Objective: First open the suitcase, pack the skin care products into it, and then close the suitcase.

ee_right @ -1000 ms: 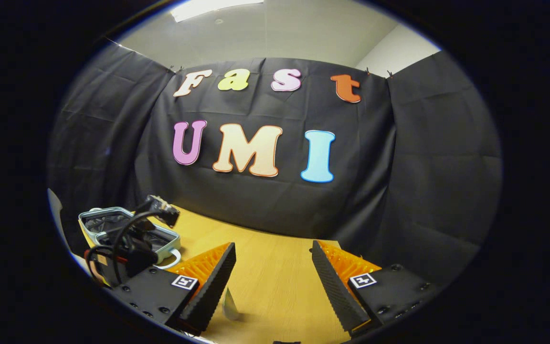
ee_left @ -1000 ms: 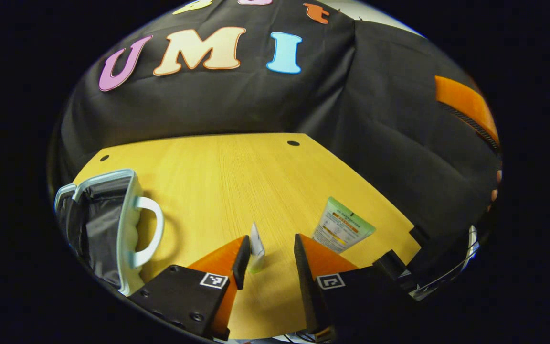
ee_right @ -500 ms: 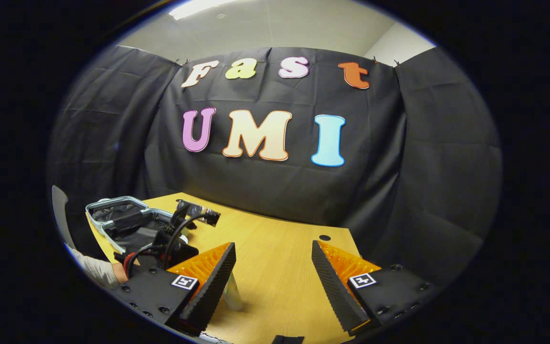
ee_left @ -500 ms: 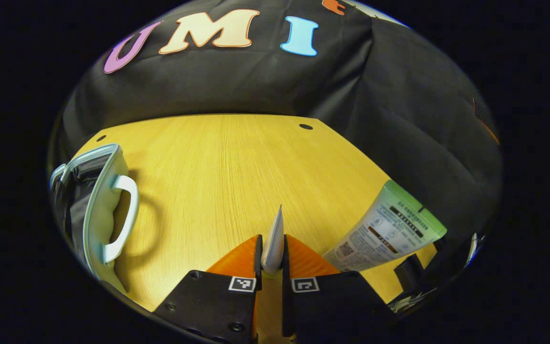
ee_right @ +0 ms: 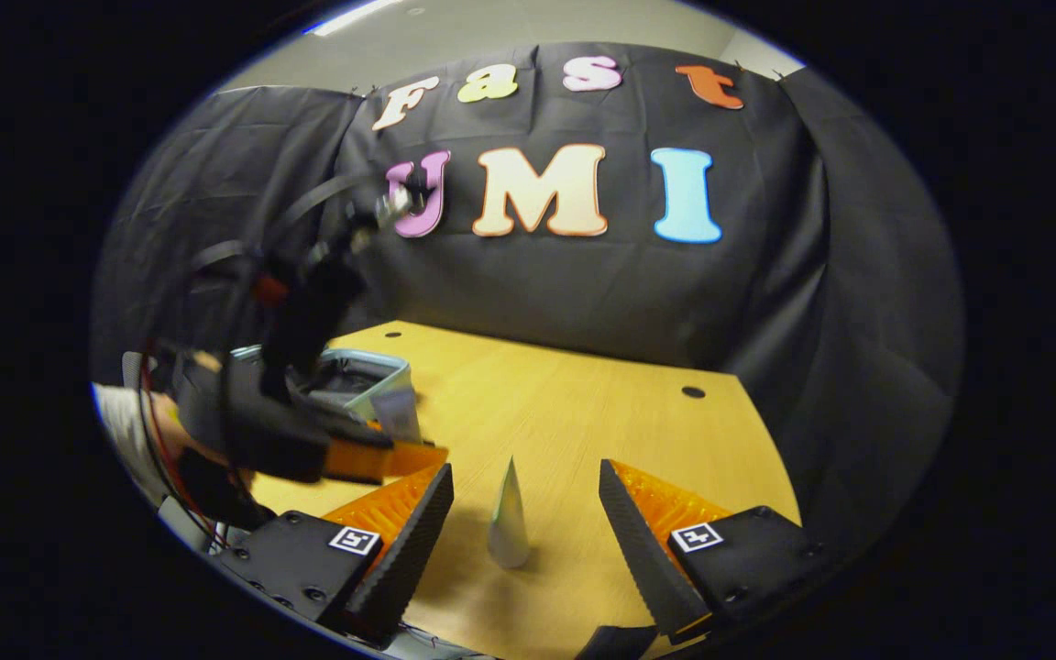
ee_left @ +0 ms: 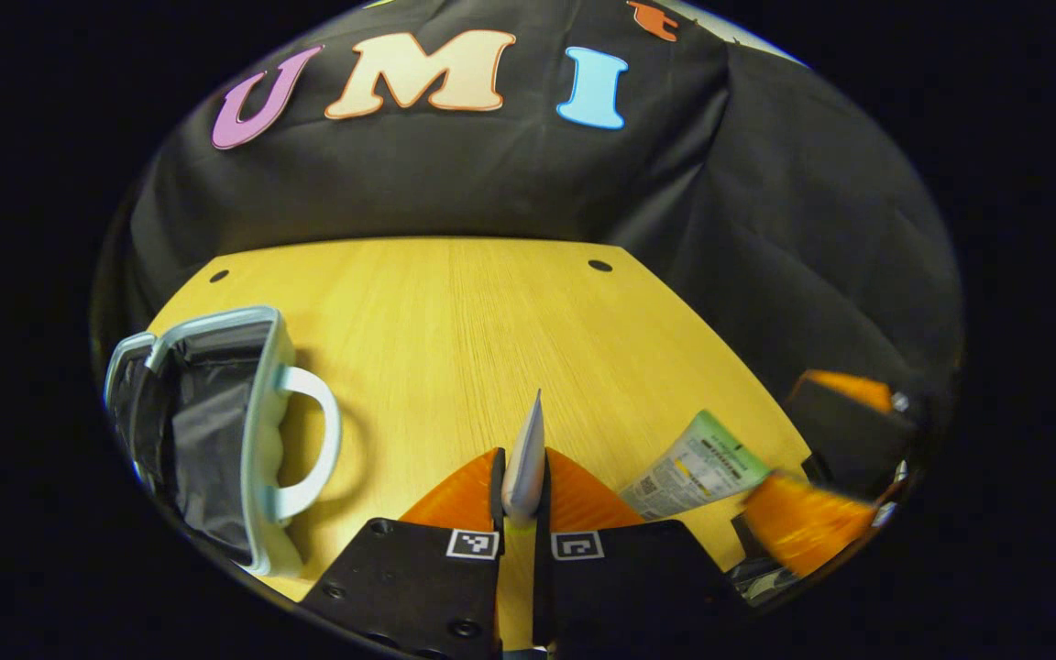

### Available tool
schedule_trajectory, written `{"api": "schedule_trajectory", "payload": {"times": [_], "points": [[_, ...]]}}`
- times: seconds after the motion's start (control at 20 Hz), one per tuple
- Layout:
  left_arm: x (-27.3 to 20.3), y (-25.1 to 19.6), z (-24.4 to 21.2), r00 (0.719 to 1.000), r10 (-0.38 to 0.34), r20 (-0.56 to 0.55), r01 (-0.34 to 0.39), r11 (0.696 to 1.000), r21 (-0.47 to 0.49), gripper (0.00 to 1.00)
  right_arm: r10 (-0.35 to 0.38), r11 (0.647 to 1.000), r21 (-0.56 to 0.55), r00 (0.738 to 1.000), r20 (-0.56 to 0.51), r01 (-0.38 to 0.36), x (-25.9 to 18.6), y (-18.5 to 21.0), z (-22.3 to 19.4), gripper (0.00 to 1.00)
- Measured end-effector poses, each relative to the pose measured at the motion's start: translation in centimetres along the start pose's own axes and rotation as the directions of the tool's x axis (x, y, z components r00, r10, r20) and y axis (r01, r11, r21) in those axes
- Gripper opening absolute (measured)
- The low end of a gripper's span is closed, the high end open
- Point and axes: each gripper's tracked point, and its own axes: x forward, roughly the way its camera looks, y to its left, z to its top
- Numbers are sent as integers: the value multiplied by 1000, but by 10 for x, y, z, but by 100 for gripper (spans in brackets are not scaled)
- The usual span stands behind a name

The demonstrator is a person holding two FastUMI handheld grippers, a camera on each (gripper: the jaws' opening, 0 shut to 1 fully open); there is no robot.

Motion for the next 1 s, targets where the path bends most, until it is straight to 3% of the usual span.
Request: {"api": "schedule_trajectory", "payload": {"times": [0.1, 0.25, 0.4, 0.45, 0.6, 0.65, 0.75, 1.0], "points": [[-23, 9, 13, 999, 27, 23, -27, 999, 22, 6, 29, 1000, 0, 998, -53, -29, 13, 11, -25, 99], [-53, 34, 27, 993, 99, 62, -100, 995, 16, 7, 52, 999, 8, 992, -113, -51, 28, 20, -54, 90], [-77, 58, 27, 986, 156, 64, -154, 988, -25, 6, 36, 999, 5, 992, -118, -36, 44, 20, -62, 84], [-86, 69, 26, 980, 186, 68, -184, 982, -42, 6, 11, 1000, -6, 993, -119, -11, 49, 14, -62, 76], [-102, 90, 14, 970, 240, 38, -236, 969, -72, 6, -1, 1000, 10, 991, -136, 2, 56, 12, -62, 37], [-107, 97, 10, 967, 254, 30, -251, 965, -77, 6, -2, 1000, 8, 989, -147, 4, 57, 12, -63, 30], [-114, 108, 2, 961, 278, 10, -276, 957, -94, 6, 19, 1000, 27, 987, -161, -15, 56, 15, -56, 24], [-126, 147, -12, 942, 332, -44, -334, 934, -123, 7, 89, 993, 86, 981, -173, -75, 56, 43, -20, 25]]}}
